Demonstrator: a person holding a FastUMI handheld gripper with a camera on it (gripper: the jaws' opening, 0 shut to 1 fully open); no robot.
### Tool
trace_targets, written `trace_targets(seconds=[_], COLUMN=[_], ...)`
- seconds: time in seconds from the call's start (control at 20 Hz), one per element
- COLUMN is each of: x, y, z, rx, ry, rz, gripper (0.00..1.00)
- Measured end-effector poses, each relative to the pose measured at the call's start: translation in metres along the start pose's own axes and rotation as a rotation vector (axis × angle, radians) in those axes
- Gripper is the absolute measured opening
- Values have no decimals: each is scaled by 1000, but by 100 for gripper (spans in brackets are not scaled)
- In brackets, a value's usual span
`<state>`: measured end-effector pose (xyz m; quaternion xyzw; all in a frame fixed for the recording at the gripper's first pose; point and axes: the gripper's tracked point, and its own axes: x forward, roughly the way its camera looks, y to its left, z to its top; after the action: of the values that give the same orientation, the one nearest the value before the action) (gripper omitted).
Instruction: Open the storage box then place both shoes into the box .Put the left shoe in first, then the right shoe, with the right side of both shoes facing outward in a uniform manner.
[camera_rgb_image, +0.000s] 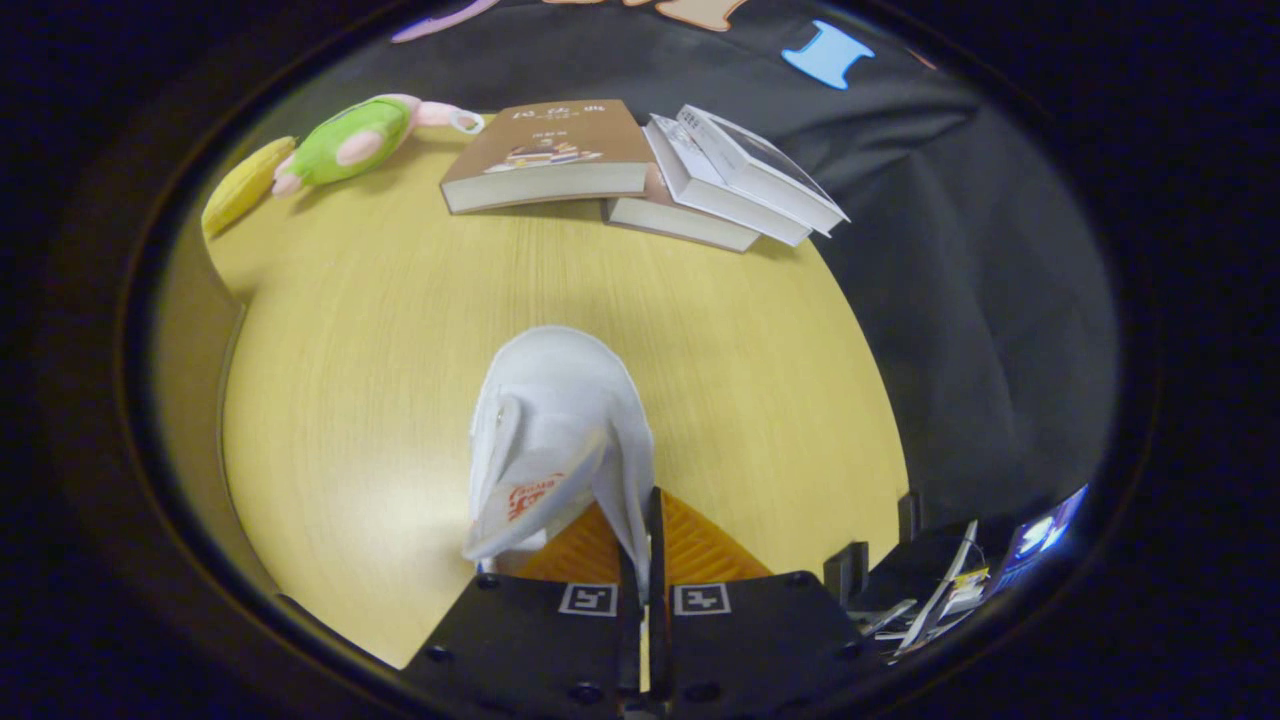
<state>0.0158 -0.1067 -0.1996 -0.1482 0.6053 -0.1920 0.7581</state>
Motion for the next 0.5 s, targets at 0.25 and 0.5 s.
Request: trace_targets(seconds=[0.25, 0.5], x=[-49, -132], y=[-6, -18], z=[-20, 0], rx=[60, 151], ry=[28, -67], rz=[-7, -8], gripper=[6, 6])
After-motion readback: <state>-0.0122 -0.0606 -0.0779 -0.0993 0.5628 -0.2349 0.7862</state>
